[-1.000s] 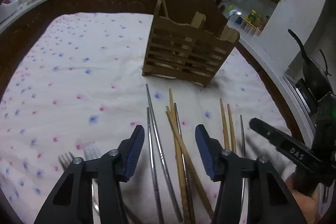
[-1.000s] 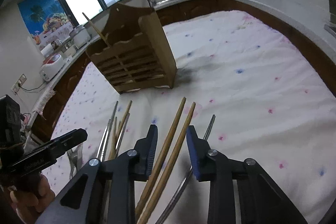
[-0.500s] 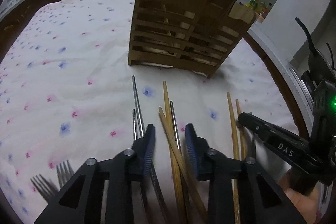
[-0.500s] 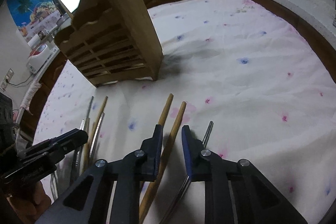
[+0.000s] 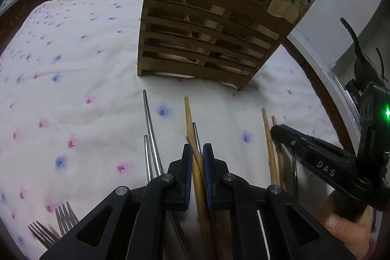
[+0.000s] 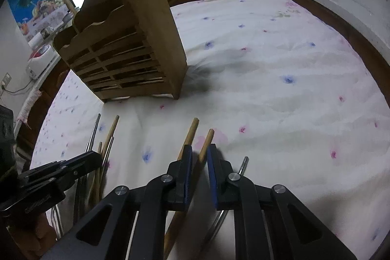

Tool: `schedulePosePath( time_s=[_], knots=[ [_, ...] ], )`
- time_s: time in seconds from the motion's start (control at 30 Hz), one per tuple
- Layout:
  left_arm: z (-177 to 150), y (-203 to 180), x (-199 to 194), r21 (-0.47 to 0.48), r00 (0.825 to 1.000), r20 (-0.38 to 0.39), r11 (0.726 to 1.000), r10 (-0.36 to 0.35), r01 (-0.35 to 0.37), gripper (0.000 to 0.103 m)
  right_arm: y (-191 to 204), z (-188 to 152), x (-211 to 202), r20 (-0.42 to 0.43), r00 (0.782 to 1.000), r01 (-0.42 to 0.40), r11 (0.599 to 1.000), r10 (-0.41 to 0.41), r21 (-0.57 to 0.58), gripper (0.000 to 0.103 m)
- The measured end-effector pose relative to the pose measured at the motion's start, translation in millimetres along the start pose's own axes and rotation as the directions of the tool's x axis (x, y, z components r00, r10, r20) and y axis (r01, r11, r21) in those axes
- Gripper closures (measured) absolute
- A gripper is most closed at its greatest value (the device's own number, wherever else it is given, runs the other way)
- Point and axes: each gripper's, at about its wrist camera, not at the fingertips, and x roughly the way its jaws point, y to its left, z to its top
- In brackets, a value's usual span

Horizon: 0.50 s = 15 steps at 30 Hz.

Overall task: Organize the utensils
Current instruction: 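Grasp another bamboo chopstick with the left gripper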

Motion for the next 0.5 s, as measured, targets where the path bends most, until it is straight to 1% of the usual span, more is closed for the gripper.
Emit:
schedulePosePath(
  time_s=[0.07, 0.2, 0.33, 0.5],
  knots=[
    [0, 1, 0, -0.005, 1.000, 0.004, 1.000, -0.003, 0.003, 0.096, 3, 0, 0, -0.001, 1.000, 0.020, 1.000, -0.020, -0.015, 0.093],
    [-2, -1, -7, -0.003, 1.000, 0.021, 1.000, 0.004, -0.004, 0.097, 0, -3, -7, 0.010, 0.999, -0.031, 0.999, 0.031, 0.014, 0.095],
    [-4, -3, -27, -0.003, 0.998, 0.056, 1.000, -0.002, 0.003, 0.097, 3, -6, -31, 0.062, 0.996, -0.073, 0.997, 0.071, 0.024, 0.096],
    [-11, -5, -64, 0.007, 0.993, 0.114, 1.000, -0.014, 0.013, 0.098, 14, -6, -68, 0.123, 0.986, -0.116, 0.993, 0.116, -0.002, 0.097]
  ],
)
